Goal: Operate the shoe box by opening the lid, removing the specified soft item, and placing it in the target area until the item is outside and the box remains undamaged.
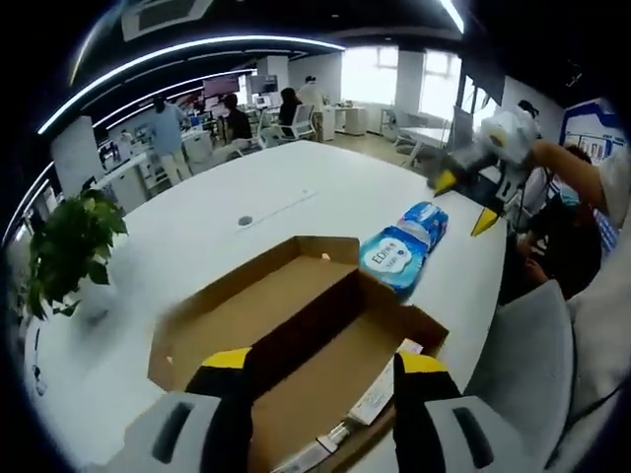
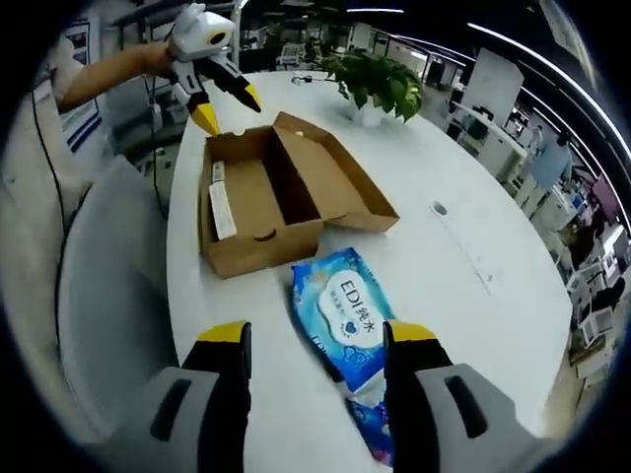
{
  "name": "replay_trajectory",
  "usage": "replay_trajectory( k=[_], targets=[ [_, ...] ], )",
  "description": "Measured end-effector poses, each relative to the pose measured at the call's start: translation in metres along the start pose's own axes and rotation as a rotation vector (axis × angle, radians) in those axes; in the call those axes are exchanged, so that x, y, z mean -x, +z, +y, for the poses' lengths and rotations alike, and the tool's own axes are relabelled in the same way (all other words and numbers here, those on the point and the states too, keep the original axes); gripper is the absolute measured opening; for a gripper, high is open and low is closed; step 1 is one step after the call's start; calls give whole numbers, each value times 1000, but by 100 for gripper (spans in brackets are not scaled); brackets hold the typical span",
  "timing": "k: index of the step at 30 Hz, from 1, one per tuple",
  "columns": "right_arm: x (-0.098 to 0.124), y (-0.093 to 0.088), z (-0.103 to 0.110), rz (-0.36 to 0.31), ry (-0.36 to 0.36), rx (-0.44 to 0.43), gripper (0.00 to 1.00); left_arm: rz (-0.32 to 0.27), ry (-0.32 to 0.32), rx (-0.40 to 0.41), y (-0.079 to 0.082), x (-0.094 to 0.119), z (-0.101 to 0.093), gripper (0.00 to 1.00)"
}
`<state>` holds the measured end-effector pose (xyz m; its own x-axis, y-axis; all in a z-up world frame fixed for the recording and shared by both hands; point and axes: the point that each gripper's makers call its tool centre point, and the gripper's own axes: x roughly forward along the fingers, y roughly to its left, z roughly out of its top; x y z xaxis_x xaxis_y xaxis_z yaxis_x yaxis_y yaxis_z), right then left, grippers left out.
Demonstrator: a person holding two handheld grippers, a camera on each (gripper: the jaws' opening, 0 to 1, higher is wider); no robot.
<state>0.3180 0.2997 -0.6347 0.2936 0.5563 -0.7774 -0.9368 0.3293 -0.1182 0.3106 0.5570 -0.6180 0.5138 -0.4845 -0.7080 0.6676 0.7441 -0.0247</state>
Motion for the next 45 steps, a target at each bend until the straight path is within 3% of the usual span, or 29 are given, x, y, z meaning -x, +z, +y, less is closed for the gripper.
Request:
replay_trajectory(
  k=[13, 18, 25, 32, 45],
  targets=[
    [-37, 28, 27, -10, 96, 77, 48, 56, 120, 100, -53, 26, 38, 54],
    [-51, 34, 34, -1, 123, 95, 45, 79, 149, 124, -72, 32, 45, 46],
    [-72, 44, 49, 8, 170, 134, 45, 102, 208, 242, -102, 38, 56, 36],
    [-88, 56, 63, 5, 213, 159, 44, 117, 265, 316, -123, 43, 67, 31],
    [-117, 65, 81, 32, 261, 216, 40, 95, 303, 457, -143, 37, 73, 20]
  ],
)
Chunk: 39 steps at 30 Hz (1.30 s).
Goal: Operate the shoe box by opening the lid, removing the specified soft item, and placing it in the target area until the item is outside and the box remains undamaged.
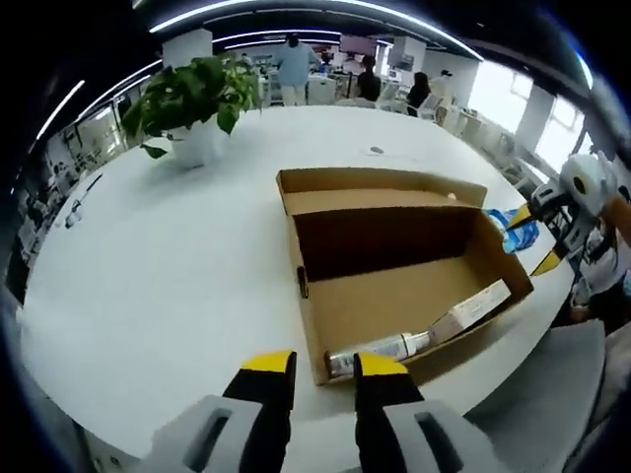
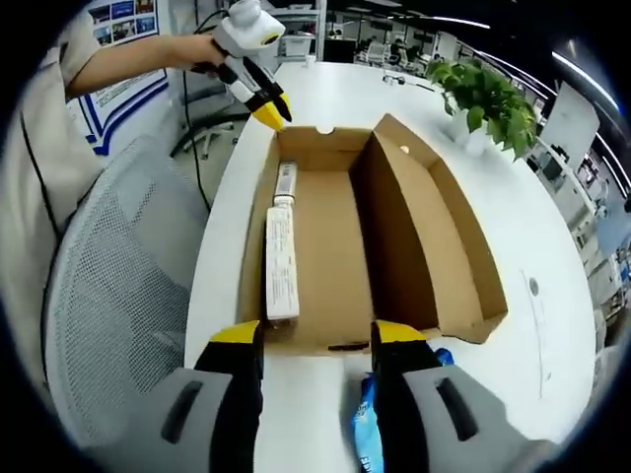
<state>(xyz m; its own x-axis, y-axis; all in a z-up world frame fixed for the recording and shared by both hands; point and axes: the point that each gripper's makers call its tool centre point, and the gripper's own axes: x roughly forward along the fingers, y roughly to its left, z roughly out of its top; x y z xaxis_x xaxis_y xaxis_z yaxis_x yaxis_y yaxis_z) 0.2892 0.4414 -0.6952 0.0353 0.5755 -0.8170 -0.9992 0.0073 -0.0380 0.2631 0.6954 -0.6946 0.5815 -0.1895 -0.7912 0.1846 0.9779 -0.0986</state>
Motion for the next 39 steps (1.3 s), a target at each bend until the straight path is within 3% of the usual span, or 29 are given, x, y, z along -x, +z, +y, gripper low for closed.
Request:
replay_trajectory(
  k=[9, 15, 32, 39],
  targets=[
    [-27, 2, 4, 35, 35, 11, 37, 8, 6, 67, -7, -11, 8, 5],
    [-41, 0, 6, 56, 62, 15, 36, 10, 8, 74, -10, -14, 6, 5],
    [-51, 9, 15, 46, 122, -12, 35, -8, 7, 110, -10, -12, 4, 5],
    [-61, 7, 21, 60, 159, -57, 23, -9, 10, 106, -10, -12, 3, 5]
  ],
)
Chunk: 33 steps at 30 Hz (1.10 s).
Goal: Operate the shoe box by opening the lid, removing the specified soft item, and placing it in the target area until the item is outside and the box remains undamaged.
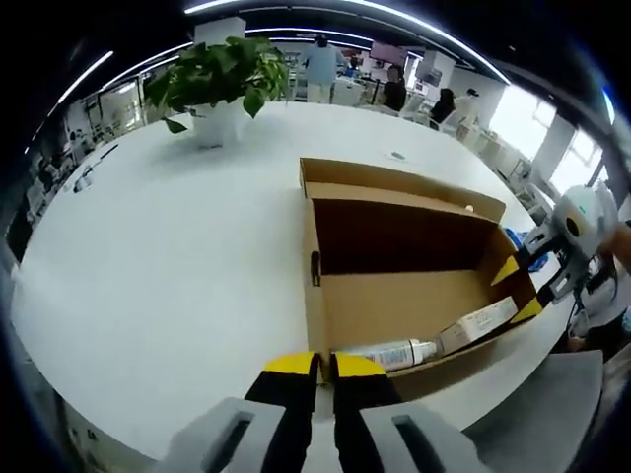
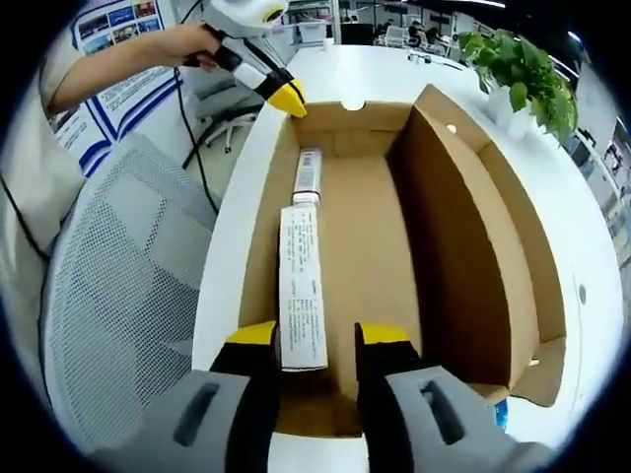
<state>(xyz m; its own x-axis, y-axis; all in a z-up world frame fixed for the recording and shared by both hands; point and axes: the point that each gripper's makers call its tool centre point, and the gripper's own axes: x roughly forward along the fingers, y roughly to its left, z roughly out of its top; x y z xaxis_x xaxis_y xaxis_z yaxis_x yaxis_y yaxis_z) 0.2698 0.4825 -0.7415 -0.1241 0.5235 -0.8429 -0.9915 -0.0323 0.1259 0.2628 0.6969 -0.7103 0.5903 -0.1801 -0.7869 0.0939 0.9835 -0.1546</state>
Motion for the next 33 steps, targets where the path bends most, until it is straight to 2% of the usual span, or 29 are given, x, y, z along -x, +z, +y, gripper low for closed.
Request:
replay_trajectory(
  k=[2, 5, 12, 18, 25, 33],
  targets=[
    [-4, -4, 2, 13, 7, -32, 19, -1, 1, -2, 0, 0, 0, 5],
    [-4, -5, 2, 12, 7, -20, 18, 0, 5, -5, 0, 0, -1, 5],
    [-2, -5, 2, 15, -2, -67, 16, -1, 8, -10, 0, 0, -1, 5],
    [6, 3, 3, -19, 2, -93, 16, 2, 9, -16, 0, 0, -1, 5],
    [17, 12, 4, -55, -13, -74, 16, 6, 10, -21, 0, 0, -1, 5],
    [31, 14, 1, -66, -42, -59, 15, 7, 11, -24, 0, 0, -1, 5]
  ],
)
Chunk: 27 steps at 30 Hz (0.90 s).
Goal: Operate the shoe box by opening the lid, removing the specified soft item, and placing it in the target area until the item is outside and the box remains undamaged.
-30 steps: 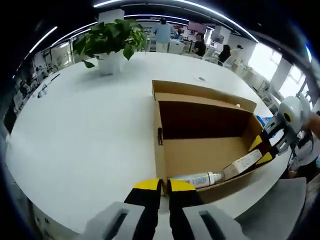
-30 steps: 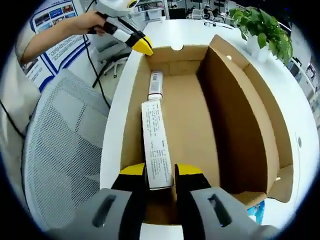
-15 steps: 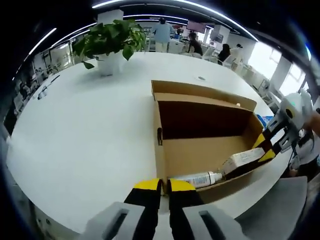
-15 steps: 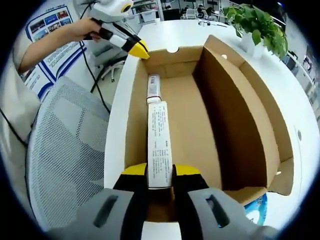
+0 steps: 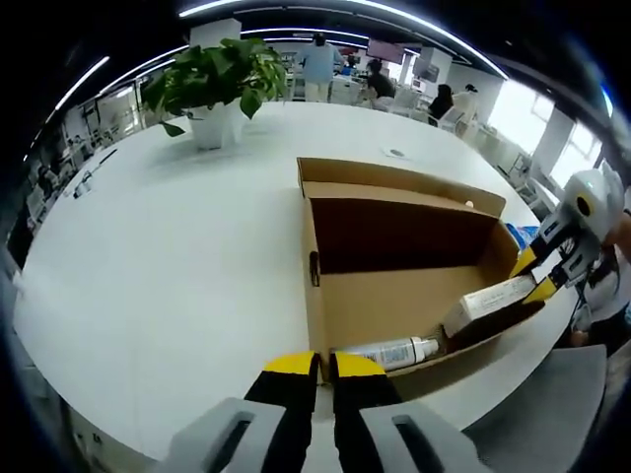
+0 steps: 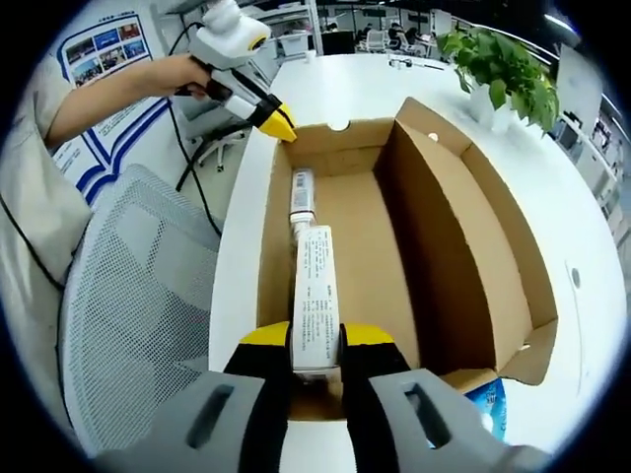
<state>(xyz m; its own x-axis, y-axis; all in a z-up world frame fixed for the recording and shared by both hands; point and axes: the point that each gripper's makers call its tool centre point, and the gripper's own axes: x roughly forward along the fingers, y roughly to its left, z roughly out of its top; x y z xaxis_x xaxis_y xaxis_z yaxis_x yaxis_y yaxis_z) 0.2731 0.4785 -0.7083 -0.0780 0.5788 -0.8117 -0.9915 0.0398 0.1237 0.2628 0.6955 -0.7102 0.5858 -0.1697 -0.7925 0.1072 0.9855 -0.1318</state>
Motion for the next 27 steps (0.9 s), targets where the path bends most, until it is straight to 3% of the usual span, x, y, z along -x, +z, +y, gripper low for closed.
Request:
replay_trajectory(
  k=[15, 27],
  targets=[
    [38, 24, -5, -62, -54, 31, 15, 9, 3, -6, 0, 0, 0, 5],
    [71, 34, -10, -91, -87, 87, 15, 14, 5, -9, 0, 0, -1, 5]
  ],
)
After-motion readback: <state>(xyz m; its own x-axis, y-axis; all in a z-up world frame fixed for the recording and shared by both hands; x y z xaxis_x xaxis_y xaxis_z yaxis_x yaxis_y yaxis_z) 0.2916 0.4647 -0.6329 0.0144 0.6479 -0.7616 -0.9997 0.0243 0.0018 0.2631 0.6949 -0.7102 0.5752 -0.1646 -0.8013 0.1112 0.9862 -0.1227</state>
